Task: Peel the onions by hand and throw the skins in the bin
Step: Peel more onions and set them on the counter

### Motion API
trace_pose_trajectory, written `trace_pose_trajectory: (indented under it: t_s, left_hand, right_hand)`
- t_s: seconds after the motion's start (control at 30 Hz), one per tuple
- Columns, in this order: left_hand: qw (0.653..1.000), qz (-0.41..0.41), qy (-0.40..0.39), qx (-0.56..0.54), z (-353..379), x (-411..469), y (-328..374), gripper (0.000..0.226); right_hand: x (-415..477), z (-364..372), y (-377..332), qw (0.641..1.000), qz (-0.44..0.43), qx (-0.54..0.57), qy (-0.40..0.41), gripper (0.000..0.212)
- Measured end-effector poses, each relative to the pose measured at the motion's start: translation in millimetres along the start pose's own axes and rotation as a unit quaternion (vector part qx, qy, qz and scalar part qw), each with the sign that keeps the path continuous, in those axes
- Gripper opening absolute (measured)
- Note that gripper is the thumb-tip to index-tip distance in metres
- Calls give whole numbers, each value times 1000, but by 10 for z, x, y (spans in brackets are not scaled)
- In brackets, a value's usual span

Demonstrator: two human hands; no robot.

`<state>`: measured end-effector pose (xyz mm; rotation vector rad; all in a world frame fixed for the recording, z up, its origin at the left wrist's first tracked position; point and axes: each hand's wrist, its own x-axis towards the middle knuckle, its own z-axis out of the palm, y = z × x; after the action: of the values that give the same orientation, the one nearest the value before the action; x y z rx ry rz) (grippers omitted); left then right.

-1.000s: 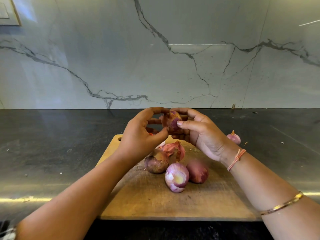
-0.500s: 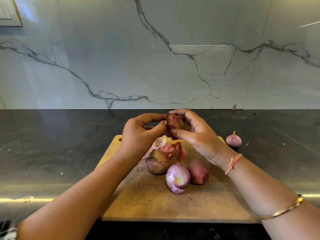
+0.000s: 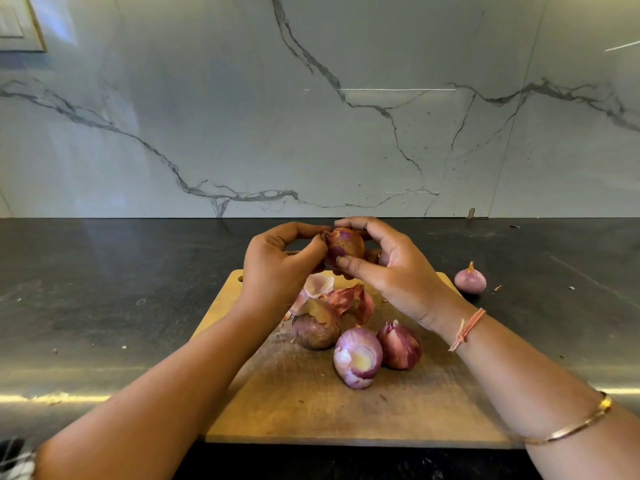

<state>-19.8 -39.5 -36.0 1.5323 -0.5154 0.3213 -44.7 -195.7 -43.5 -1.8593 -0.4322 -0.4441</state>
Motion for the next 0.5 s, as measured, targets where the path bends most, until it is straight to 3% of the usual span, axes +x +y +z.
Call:
trace_pose_trajectory:
  t_s: [0.5]
  left_hand:
    - [1000,-9,21,20,48,-14,-19,7]
  right_hand:
    - [27,1,54,1000,-1,-27,14,44]
